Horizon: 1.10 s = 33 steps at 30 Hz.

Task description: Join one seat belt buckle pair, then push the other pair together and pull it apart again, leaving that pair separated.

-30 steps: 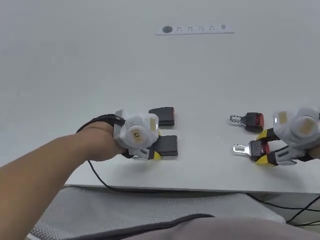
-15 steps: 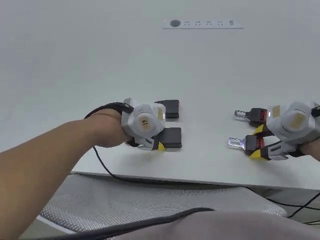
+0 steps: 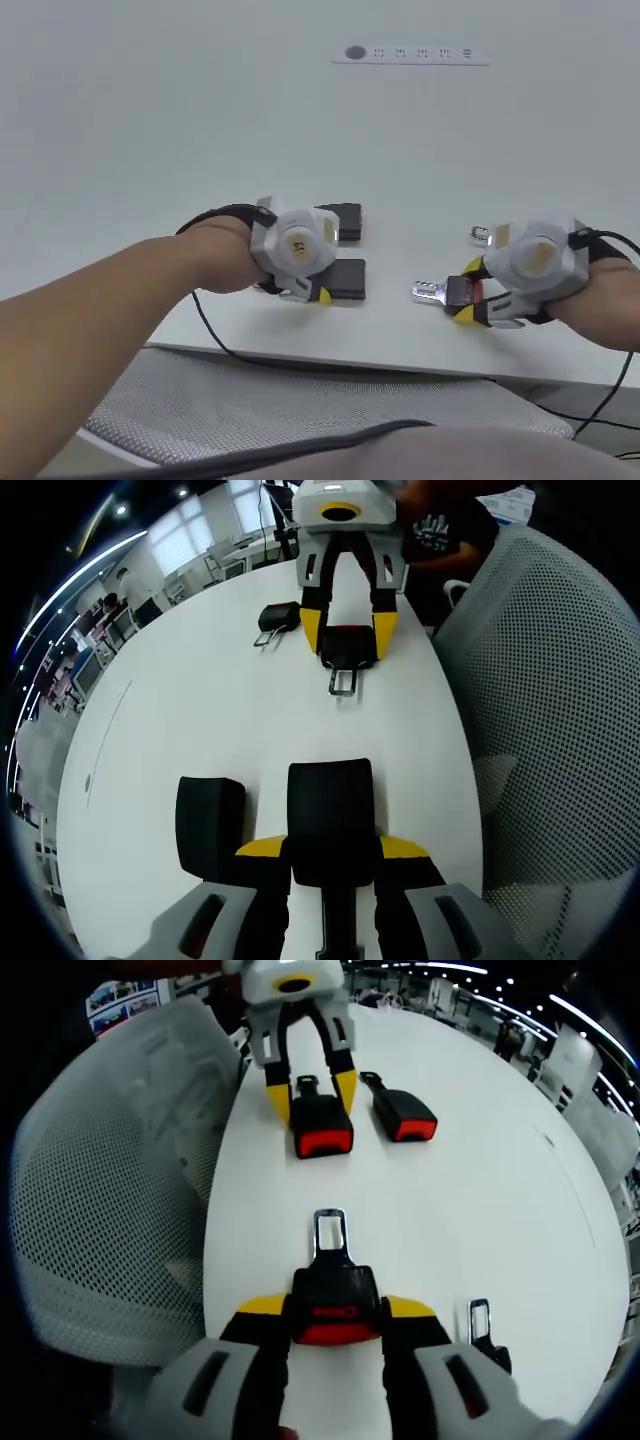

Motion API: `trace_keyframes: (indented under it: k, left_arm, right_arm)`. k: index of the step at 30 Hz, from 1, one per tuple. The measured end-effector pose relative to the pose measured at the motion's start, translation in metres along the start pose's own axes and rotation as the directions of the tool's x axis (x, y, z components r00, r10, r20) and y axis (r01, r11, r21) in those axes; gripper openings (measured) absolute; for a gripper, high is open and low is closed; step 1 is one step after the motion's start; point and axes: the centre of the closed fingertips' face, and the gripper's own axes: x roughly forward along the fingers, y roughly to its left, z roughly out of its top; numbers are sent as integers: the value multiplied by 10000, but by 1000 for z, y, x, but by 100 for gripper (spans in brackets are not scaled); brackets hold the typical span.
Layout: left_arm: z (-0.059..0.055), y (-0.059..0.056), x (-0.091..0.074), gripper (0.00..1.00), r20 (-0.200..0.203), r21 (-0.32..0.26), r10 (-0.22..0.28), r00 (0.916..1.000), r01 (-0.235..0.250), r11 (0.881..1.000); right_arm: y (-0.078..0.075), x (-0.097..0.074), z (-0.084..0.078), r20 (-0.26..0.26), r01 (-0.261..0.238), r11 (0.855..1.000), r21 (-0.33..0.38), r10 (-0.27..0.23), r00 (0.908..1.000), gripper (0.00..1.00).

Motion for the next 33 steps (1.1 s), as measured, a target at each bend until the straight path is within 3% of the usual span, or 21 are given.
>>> trace_keyframes:
  k: [7,27,33]
  left_arm:
    - [0,0,0,33,1,14,6,10000,-6,10000]
    - [0,-1,0,33,-149,181,-141,9998,144,9997]
    - [1,-1,1,33,-135,93,-170,9998,171,9998]
  right_arm:
    - [-8,14,17,216,4,10000,-43,-3,9998,36]
    - [-6,31,45,-78,-155,9984,-535,151,9999,35]
    - [-3,35,54,134,-200,9970,-741,210,9997,35]
